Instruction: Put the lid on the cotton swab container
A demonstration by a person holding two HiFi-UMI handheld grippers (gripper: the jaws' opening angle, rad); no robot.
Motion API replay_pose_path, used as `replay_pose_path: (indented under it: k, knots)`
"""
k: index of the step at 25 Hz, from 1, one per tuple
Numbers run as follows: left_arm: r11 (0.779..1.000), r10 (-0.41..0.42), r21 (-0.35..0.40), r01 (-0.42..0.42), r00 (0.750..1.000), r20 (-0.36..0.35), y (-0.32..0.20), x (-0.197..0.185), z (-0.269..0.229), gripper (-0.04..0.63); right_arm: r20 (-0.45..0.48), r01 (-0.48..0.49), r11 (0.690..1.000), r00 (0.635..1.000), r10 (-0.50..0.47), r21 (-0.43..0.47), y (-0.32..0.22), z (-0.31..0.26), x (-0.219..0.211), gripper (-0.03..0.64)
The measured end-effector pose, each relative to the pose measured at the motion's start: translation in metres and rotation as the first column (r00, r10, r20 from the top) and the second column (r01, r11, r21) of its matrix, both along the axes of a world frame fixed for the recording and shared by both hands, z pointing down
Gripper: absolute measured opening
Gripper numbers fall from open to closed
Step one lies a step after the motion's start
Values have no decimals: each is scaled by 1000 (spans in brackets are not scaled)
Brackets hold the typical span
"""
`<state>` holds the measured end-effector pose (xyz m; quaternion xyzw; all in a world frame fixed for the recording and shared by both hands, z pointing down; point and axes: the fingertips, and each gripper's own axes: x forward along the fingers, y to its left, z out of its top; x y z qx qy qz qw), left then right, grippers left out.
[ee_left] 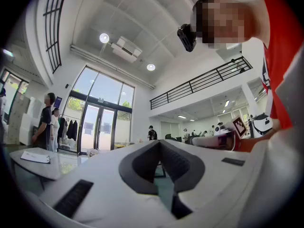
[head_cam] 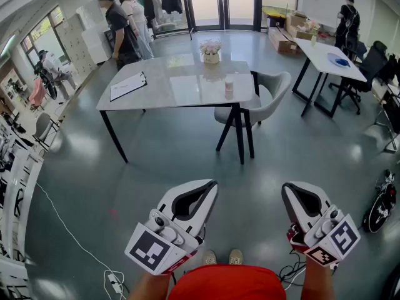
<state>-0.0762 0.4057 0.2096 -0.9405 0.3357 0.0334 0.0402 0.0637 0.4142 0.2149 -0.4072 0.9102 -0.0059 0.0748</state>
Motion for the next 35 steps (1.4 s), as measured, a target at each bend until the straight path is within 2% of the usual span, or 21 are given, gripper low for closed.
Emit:
replay_pose_path:
  k: [2,7,11,16,25,30,35]
  knots:
    - [1000,-7,28,8,1000,-15,-4,-1,-4,11,1,2,1000,1000,-2,2,-3,0,0,2]
    - [1000,-5,-10,5,1000,12,-7,0,1,11,4,12,1000,1000,-12,0,-8,2,-2,2]
    - [999,-10,31,10,1000,-3,-12,0,-6,11,11,20,1000,1000,-20,10,-12,0,-3,2]
    - [999,-17,41,17,1000,2,-19,3,-8,10,69,28,1000,997,-29,14,-16,-5,5,12]
    - [996,-42,84,44,999,-25,-49,24,-15,10,85,30,999,996,-31,17,-36,-1,40,12]
    - [994,-75,84,76,997,-7,-65,41,-12,9,84,31,999,996,-33,21,-50,2,70,12]
    - [994,-92,55,92,996,2,-85,49,-6,11,89,30,999,996,-29,-12,-75,11,86,12]
